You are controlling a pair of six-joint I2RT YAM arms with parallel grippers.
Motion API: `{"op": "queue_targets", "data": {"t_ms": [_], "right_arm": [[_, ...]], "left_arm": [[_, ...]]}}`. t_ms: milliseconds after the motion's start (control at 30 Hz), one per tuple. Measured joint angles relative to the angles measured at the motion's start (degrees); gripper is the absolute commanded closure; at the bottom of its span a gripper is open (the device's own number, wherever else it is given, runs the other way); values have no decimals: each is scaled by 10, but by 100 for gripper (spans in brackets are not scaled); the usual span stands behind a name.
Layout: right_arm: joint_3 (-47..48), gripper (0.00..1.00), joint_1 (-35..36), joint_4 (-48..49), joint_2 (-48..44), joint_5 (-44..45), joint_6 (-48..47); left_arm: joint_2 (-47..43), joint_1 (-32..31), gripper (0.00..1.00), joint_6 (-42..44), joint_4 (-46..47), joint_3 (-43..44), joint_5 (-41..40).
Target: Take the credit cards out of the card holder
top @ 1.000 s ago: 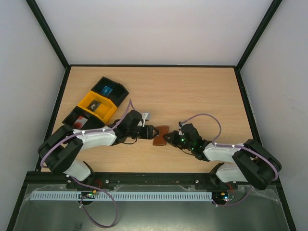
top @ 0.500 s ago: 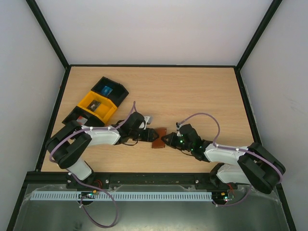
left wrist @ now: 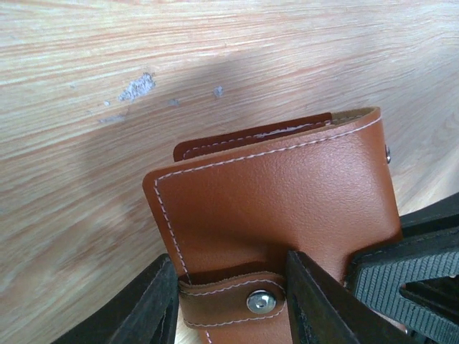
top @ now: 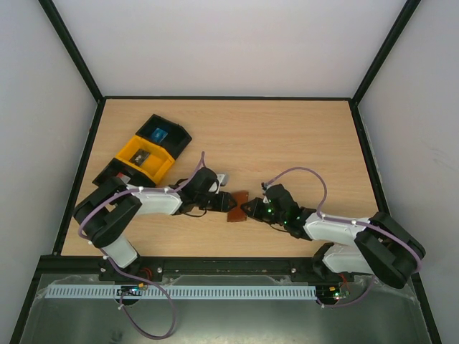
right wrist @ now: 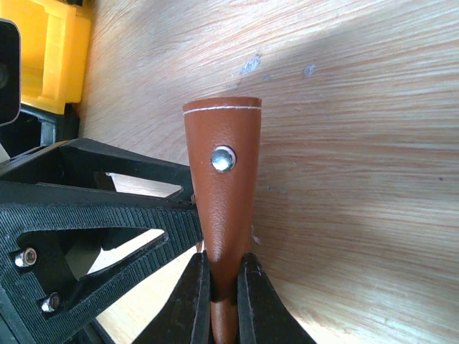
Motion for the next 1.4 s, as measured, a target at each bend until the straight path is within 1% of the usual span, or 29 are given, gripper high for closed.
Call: {"op": "queue_targets", "data": {"t_ms": [333, 1000, 1133, 1400], "right_arm": [[15, 98, 0, -13, 12, 12, -12], [22, 98, 1, 14, 42, 1, -12], [22, 98, 2, 14, 42, 1, -13], [22, 97, 2, 19, 49, 1, -13]], "left_arm": [[3, -9, 62, 24, -56, 32, -44], [-23, -19, 66, 59, -115, 41, -110], [-31, -18, 69, 64, -131, 41, -127], [-33, -17, 69, 66, -160, 41, -154]]}}
